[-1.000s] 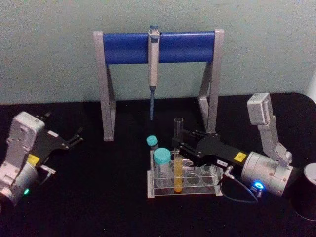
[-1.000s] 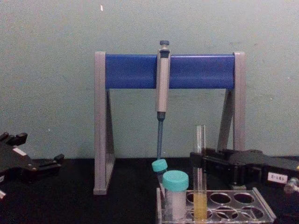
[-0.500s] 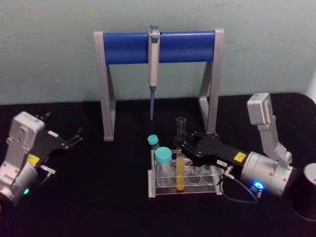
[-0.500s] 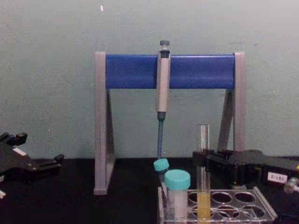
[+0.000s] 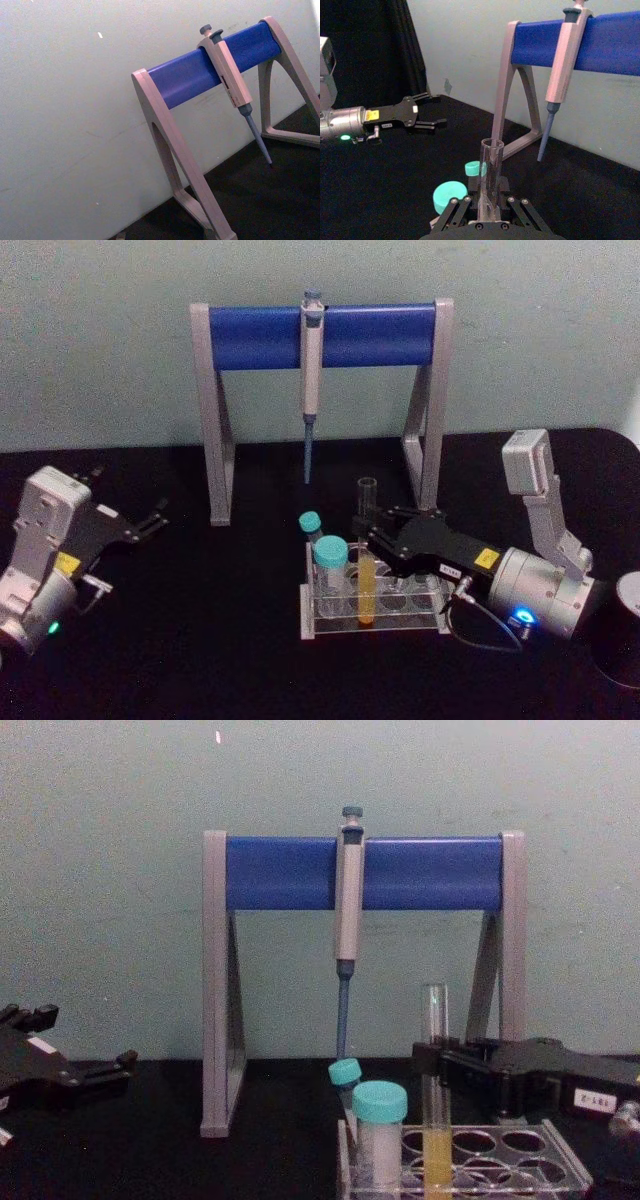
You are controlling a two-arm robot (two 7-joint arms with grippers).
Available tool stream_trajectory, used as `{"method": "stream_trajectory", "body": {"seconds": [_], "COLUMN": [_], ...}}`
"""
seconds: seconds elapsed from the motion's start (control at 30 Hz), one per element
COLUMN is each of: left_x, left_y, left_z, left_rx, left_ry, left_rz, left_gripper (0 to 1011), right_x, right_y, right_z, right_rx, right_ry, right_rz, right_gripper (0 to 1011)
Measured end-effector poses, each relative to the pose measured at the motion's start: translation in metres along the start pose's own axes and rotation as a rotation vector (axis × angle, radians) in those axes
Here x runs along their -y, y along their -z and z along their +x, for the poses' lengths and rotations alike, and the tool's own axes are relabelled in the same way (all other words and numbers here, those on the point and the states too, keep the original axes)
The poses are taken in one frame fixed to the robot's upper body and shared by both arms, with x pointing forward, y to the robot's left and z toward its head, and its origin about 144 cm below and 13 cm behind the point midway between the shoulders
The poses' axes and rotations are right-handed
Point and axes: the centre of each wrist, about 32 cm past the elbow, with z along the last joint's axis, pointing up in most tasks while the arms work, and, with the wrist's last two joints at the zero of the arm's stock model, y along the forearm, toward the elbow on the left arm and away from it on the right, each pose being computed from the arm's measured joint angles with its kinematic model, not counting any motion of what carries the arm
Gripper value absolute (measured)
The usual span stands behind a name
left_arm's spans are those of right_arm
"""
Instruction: Pick up the test tube from the test tube rack, shake it, then place it back into the test tube rack.
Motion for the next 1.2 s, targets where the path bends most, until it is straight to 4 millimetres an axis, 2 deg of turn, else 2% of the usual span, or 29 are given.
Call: {"method": "stream_trajectory", "body": {"seconds": [0.87,1.2], "left_x": [0.000,0.000], "left_y": [0.000,0.000], "left_z": [0.000,0.000], "left_rx": [0.000,0.000], "left_ry": [0.000,0.000], "left_rz": [0.000,0.000], "left_gripper": [1001,1001], "right_x": [0.009,0.015], "right_y": [0.003,-0.014], "right_z": [-0.011,-0.015], "right_rx": [0.074,0.129], "right_ry": [-0.055,-0.045], "right_rz": [0.054,0.094], "right_gripper": [234,234]}}
